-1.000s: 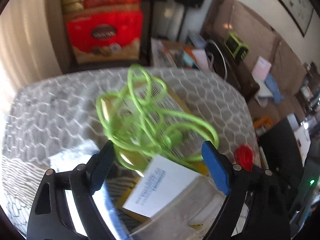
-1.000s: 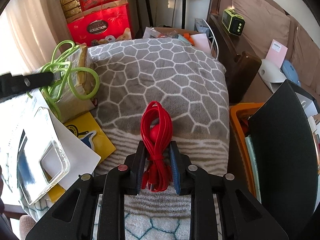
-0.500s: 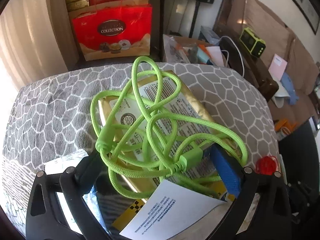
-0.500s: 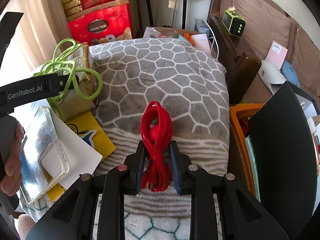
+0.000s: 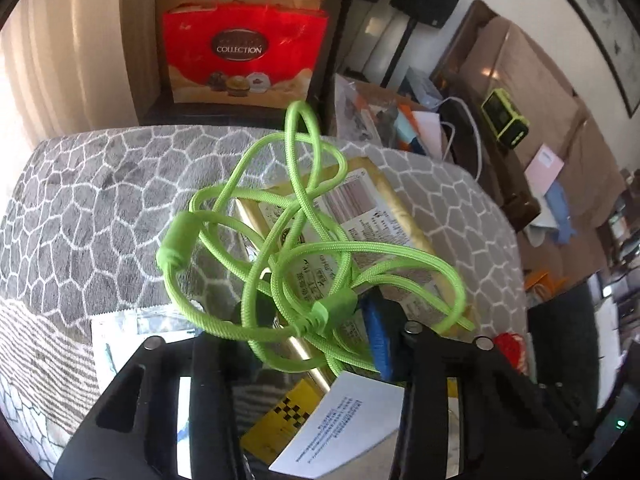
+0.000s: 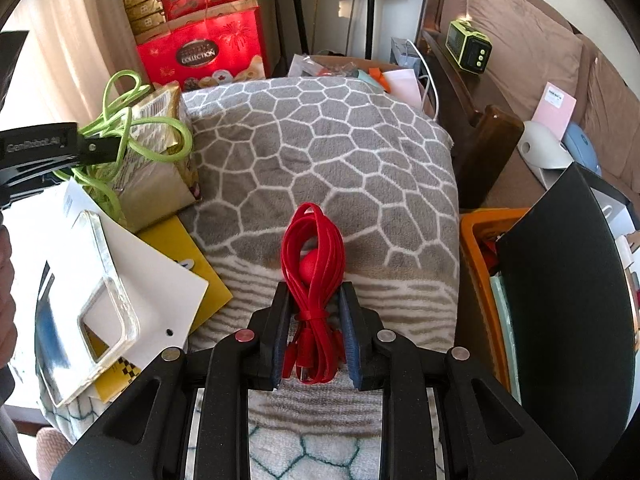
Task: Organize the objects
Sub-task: 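Close the left gripper on the lime-green cable and lift it, then lift the red cable with the right gripper and carry it toward the cardboard box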
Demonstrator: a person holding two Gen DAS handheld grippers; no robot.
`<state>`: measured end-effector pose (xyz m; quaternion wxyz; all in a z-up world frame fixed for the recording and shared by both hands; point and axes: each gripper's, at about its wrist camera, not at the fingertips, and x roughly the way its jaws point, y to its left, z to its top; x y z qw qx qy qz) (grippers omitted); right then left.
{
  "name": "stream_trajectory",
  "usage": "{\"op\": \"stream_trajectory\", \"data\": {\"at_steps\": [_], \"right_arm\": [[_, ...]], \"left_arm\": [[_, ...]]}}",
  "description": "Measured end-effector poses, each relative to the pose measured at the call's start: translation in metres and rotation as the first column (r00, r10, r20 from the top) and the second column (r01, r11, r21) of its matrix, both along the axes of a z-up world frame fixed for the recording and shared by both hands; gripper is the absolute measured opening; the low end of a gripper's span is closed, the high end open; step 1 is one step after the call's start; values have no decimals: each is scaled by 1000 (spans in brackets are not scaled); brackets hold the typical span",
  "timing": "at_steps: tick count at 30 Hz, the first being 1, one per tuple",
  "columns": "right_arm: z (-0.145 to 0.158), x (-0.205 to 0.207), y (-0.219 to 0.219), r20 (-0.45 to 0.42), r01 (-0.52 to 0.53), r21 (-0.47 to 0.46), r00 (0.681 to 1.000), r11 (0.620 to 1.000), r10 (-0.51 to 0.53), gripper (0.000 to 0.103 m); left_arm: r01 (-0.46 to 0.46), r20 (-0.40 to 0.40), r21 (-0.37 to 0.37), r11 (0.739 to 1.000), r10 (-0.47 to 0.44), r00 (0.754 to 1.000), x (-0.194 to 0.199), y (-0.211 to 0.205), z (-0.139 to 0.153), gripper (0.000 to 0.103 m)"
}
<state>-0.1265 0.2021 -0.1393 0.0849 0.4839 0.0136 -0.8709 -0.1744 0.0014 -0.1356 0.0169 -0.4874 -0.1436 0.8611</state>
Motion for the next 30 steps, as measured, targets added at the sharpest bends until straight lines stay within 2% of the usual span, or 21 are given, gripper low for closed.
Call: {"op": "stream_trajectory", "data": {"at_steps": [4, 7, 15, 17, 19, 21, 23, 28, 30], "right_arm": [[11, 1, 11, -35, 11, -67, 999, 998, -14, 22], [17, 3, 13, -55, 2, -104, 998, 995, -8, 21], [27, 3, 20, -100, 7, -152, 995, 988, -22, 21], [33, 6, 22, -137, -8, -183, 990, 983, -17, 21], [46, 13, 22, -220, -45, -200, 976, 979, 0, 21], [59, 21, 20, -293, -88, -223, 956, 971, 19, 21], [66, 26, 20, -332, -119, -257, 943, 959, 28, 21], [67, 26, 24, -330, -129, -335, 944, 934, 12, 21], [67, 27, 21, -333, -139, -347, 943, 928, 17, 21]], "left_arm": [[-9, -12, 69, 998, 10, 1000, 11, -7, 11, 31], [7, -54, 109, 994, -1, 999, 17, -11, 23, 26], [-3, -236, 79, 997, 22, 971, 44, -27, 73, 22], [-24, -274, 68, 997, 42, 961, 55, -34, 84, 22], [-45, -301, 69, 997, 64, 951, 66, -40, 89, 22], [-69, -323, 80, 994, 92, 942, 79, -46, 88, 22], [-96, -334, 85, 992, 119, 935, 90, -53, 84, 22], [-174, -372, 10, 985, 166, 913, 110, -66, 75, 22], [-224, -402, -57, 973, 183, 897, 122, -70, 71, 22]]}}
